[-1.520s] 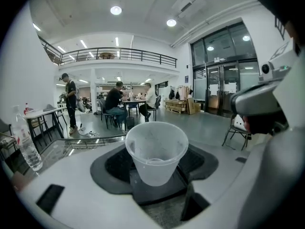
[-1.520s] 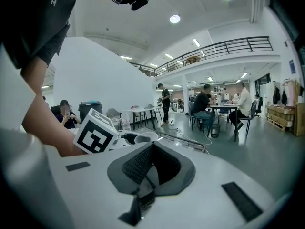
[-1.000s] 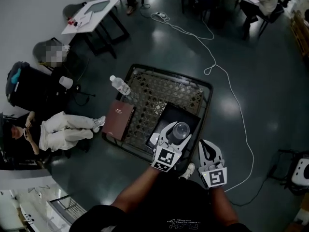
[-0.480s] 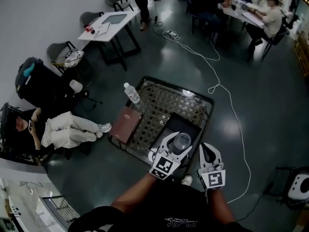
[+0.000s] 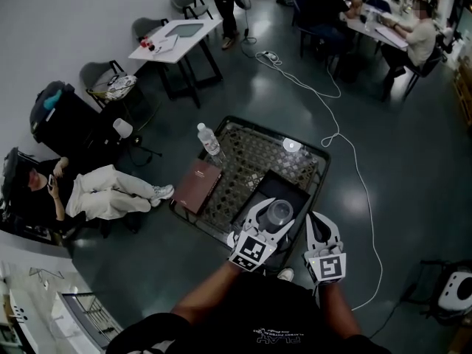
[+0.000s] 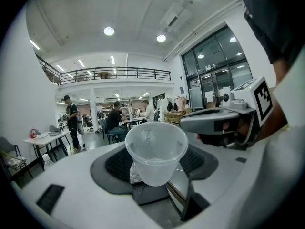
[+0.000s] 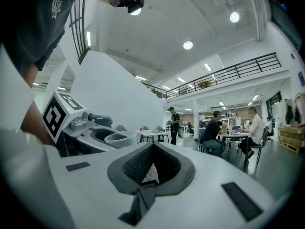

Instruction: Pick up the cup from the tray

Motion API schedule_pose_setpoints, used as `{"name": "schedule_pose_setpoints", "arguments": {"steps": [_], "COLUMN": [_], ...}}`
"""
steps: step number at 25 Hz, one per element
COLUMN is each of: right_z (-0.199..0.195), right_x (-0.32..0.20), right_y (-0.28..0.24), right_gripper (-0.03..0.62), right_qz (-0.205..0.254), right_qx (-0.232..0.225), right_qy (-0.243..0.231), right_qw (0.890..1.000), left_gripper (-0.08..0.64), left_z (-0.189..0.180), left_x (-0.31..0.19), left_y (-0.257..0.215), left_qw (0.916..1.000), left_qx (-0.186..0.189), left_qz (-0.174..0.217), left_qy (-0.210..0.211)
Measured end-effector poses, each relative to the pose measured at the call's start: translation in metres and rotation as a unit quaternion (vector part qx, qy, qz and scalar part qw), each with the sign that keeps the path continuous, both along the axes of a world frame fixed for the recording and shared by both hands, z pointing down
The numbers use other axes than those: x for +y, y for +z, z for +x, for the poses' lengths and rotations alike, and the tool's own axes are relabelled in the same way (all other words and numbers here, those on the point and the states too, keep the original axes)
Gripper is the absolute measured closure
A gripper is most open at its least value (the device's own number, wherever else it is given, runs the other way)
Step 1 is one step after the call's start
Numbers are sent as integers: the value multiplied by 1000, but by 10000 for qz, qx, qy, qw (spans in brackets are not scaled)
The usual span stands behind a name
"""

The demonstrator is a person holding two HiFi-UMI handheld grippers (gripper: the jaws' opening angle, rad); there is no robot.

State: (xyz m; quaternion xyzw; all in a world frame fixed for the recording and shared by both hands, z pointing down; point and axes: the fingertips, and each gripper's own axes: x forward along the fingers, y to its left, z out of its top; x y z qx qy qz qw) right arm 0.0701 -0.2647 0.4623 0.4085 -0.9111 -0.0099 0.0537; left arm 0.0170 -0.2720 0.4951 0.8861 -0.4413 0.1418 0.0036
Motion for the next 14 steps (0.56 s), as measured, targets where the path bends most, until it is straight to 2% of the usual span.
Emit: {"name": "schedule_pose_setpoints", "arguments": {"steps": [5, 14], "right_z": [2, 2], "right_x": [2, 7], "right_y": [15, 15], "right_gripper": [584, 584], "right_qz": [76, 112], "right_qx": [-198, -70], "right_qy": [-45, -32], "right_qw": [9998, 9999], "left_gripper": [264, 264], "left_z": [-1, -5], "left_x": [4, 10], "left_y": [3, 6], "left_qw": [10000, 9999], "left_qx": [23, 16], "left_qz": [-15, -51], "left_qy": [-72, -131]}}
